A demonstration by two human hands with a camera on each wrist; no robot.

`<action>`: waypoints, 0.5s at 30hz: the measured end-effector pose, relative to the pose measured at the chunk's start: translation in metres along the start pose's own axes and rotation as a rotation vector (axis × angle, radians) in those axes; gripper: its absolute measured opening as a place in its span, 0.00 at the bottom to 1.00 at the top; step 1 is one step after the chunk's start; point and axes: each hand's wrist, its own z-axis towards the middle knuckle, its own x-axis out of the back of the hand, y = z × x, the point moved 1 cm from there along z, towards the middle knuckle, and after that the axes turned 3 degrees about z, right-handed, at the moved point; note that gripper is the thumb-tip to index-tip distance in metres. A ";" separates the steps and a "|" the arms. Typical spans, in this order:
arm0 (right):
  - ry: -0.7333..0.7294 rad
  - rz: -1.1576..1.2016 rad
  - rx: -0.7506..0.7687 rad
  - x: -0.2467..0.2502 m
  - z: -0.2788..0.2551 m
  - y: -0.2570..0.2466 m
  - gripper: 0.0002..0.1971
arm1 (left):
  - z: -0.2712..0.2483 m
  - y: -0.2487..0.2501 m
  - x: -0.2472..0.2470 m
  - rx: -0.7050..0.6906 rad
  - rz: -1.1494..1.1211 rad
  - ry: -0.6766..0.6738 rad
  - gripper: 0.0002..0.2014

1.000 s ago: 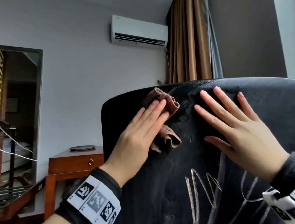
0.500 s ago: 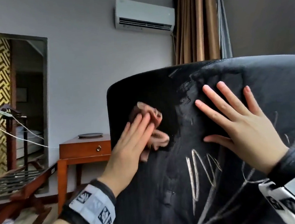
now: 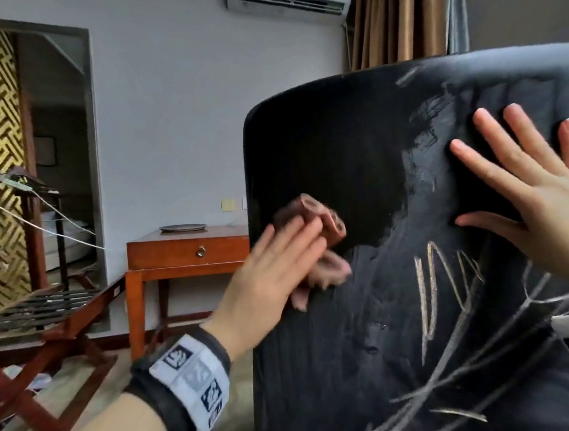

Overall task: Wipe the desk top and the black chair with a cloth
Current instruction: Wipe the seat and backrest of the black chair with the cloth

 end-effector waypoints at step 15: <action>-0.125 0.129 0.047 -0.017 -0.035 -0.093 0.45 | -0.052 0.029 -0.005 -0.100 0.055 -0.169 0.28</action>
